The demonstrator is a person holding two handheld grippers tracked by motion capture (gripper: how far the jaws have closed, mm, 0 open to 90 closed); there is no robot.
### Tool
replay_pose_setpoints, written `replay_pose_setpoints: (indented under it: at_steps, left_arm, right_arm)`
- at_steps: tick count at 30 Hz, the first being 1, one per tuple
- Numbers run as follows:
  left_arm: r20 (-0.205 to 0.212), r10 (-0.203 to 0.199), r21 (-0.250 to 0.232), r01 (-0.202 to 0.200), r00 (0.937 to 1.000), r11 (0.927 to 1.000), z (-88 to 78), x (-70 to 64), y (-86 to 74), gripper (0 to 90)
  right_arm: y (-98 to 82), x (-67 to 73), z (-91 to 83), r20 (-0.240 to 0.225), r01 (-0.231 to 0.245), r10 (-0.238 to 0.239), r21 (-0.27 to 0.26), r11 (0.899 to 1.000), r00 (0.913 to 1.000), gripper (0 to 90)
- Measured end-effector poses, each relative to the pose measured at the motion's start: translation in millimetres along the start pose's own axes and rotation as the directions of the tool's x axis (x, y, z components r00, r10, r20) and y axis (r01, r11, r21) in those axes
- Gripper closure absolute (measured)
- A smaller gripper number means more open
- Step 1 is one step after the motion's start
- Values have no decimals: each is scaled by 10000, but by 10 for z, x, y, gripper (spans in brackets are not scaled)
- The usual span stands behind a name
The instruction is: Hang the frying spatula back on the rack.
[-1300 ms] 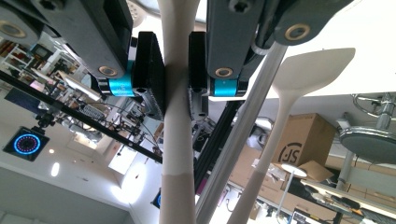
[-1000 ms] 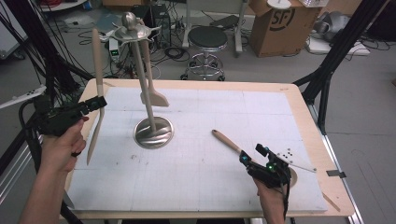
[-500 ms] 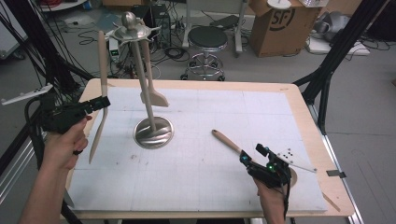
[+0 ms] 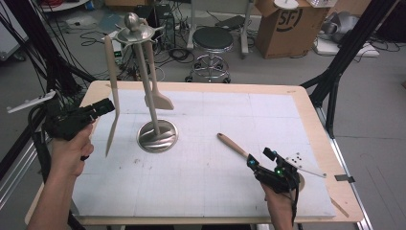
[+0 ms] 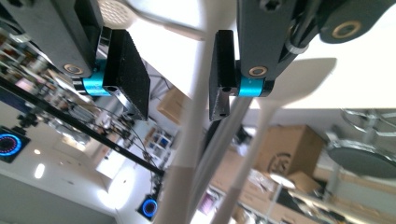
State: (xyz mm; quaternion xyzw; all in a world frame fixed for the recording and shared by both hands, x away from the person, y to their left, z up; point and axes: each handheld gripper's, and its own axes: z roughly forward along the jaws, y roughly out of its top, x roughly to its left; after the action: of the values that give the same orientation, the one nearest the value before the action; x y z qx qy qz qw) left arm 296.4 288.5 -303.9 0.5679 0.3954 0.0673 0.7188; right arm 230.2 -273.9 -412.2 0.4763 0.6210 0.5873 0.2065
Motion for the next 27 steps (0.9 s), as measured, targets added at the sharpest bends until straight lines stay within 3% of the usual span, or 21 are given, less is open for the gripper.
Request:
replay_pose_setpoints:
  at_steps: [4, 9, 22, 27]
  left_arm:
    - [-366, 472, -490, -490, 9982, 9976, -65, -46, -12, 543]
    - [-467, 815, -1030, -859, 9956, 9910, -83, -171, -34, 525]
    - [-279, 1358, -983, -1379, 9903, 9856, 92, -461, -86, 506]
    - [-264, 1398, -1054, -1418, 9898, 9843, 118, -514, -68, 497]
  right_arm:
    - [-6, 0, 9, 14, -34, 34, 25, 10000, 10000, 225]
    - [-4, 12, 16, -21, 36, -36, 50, 10000, 10000, 225]
    - [-3, -4, 3, 19, -22, 22, 16, 10000, 10000, 225]
    - [-3, -13, -3, 29, -34, 34, -14, 10000, 10000, 225]
